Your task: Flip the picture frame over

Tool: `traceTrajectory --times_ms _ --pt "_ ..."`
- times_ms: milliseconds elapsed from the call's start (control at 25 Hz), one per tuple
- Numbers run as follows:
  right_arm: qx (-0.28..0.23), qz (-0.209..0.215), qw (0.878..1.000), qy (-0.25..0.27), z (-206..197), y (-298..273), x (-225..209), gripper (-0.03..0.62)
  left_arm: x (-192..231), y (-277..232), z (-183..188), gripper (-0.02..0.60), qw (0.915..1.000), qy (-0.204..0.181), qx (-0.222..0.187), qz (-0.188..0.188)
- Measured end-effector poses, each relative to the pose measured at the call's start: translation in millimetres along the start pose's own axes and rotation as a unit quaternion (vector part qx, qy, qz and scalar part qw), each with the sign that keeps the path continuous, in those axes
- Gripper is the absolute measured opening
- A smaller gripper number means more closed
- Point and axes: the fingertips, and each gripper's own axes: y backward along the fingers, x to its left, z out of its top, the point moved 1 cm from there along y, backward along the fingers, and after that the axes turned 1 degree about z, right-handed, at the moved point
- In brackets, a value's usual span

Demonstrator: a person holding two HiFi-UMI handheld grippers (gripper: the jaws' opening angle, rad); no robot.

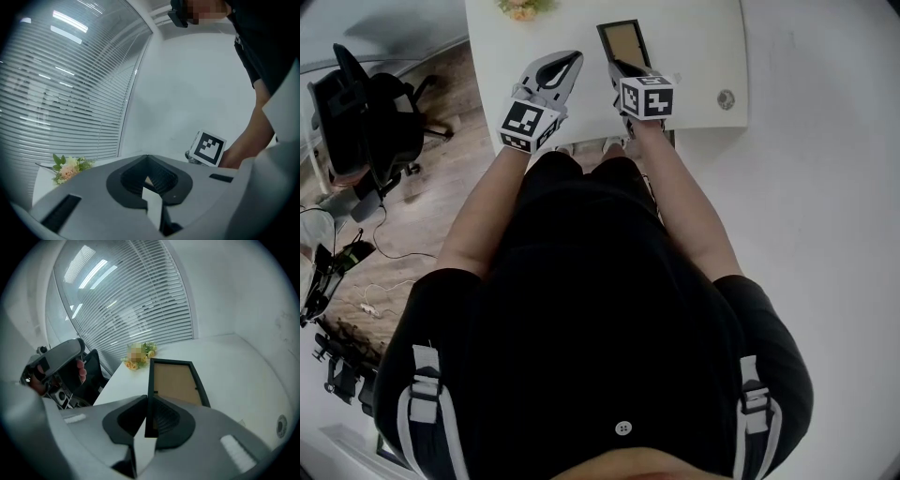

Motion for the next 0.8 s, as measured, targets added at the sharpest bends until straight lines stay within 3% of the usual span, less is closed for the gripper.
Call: traceTrajectory --times_ms 480,800 --pt "-0.02 0.097 0.993 -0.057 40.3 26.9 11.0 0.051 -13.0 -1.6 36.7 0.002 0.9989 -0.019 -0.023 0.037" --pt "-0.024 0.173 0.976 -0.132 55.5 40.1 16.3 0.051 -16.1 -5.1 53.0 0.002 0.9974 -0.025 -0.032 0.058"
